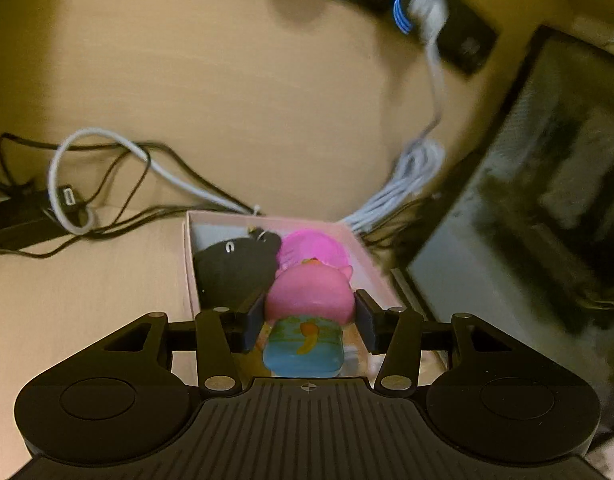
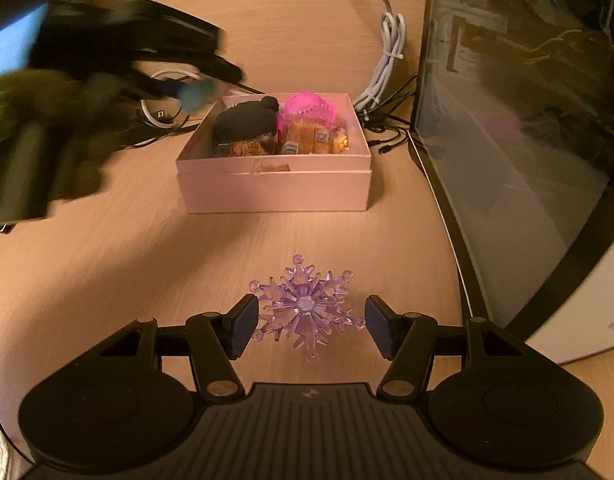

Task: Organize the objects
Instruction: 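Drop the figurine and purple snowflake into the pink box with both tools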

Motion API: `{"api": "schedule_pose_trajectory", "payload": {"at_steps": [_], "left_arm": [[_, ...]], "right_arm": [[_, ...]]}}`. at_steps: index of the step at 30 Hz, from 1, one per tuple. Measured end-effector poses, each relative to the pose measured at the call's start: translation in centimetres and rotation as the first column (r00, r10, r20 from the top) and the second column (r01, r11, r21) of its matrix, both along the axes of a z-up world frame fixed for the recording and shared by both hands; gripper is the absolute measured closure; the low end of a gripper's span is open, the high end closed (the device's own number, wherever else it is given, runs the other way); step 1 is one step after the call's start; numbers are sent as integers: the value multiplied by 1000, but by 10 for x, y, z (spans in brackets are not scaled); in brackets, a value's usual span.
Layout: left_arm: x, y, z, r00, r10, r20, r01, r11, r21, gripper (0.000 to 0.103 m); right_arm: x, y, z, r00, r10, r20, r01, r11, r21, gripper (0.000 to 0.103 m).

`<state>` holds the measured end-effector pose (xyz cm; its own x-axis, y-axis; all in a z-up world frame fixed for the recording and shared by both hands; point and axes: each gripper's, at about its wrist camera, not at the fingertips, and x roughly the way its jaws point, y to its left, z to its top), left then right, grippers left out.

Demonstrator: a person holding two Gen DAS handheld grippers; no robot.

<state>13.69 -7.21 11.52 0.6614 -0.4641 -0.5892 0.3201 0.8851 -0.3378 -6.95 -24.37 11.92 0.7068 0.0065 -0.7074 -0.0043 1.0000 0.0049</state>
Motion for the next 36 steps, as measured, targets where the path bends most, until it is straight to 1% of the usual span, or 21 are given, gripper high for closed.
{"api": "schedule_pose_trajectory", "payload": {"at_steps": [1, 3, 7, 10, 11, 13, 15, 16, 18, 20, 22, 23, 24, 25, 26, 28, 30, 32, 34, 35, 36], "left_arm": [[8, -10, -8, 1000, 15, -13, -14, 999, 49, 50], [15, -17, -18, 998, 55, -4, -55, 995, 86, 50], [15, -4, -14, 996, 91, 6, -91, 996, 1, 50], [18, -1, -11, 999, 49, -11, -49, 999, 10, 50], [20, -4, -14, 999, 10, -34, -8, 999, 33, 50], [21, -17, -22, 994, -68, -85, 79, 989, 127, 50], [14, -30, -29, 994, -102, -49, 111, 968, 226, 49], [11, -33, -31, 993, -117, -21, 119, 959, 256, 49], [7, -37, -36, 991, -132, 8, 124, 950, 285, 49], [7, -34, -38, 993, -112, 26, 101, 958, 270, 49], [8, -23, -34, 996, -76, 46, 66, 981, 180, 49], [10, -19, -33, 997, -67, 35, 62, 990, 125, 49], [14, -17, -34, 997, -80, 12, 78, 992, 95, 49], [18, -19, -36, 994, -111, -22, 112, 989, 98, 48], [18, -24, -39, 990, -135, -41, 139, 982, 130, 48], [12, -30, -43, 988, -155, -7, 154, 971, 183, 48], [12, -32, -45, 990, -143, 0, 140, 968, 206, 47], [14, -26, -42, 996, -87, 15, 84, 982, 167, 48], [14, -12, -34, 999, -12, 52, 7, 995, 97, 49], [15, -6, -29, 998, 4, 57, -8, 998, 67, 49], [17, -5, -27, 999, -11, 38, 9, 998, 57, 49]], "right_arm": [[2, 0, 0, 1000, 8, 4, -8, 1000, -6, 44], [6, 0, 1, 999, 27, 18, -27, 999, -21, 44], [17, -5, 5, 997, 62, 43, -61, 998, -19, 44], [35, -8, 7, 996, 74, 59, -73, 997, -23, 44], [42, -10, 7, 995, 79, 60, -78, 997, -23, 44], [57, -10, 8, 994, 88, 58, -87, 996, -26, 44], [68, -9, 9, 993, 102, 59, -99, 994, -45, 44], [73, -8, 9, 993, 106, 59, -103, 993, -56, 44], [79, -9, 9, 992, 109, 56, -106, 992, -64, 44], [84, -9, 9, 993, 110, 51, -106, 992, -75, 44], [87, -9, 8, 992, 116, 44, -112, 990, -81, 44], [90, -8, 7, 992, 121, 39, -118, 989, -84, 44], [93, -8, 6, 992, 125, 34, -122, 988, -92, 44], [96, -7, 4, 991, 131, 30, -128, 987, -100, 44], [99, -6, 3, 990, 135, 26, -132, 986, -105, 44], [102, -7, -1, 990, 138, 17, -135, 985, -107, 44], [105, -8, -3, 991, 133, 6, -131, 985, -109, 44], [105, -8, -3, 991, 131, -2, -131, 985, -114, 44], [104, -8, -2, 991, 133, 3, -132, 984, -124, 44], [104, -8, 0, 991, 134, 8, -132, 983, -127, 44], [104, -8, 2, 991, 132, 14, -129, 983, -128, 44]]}}
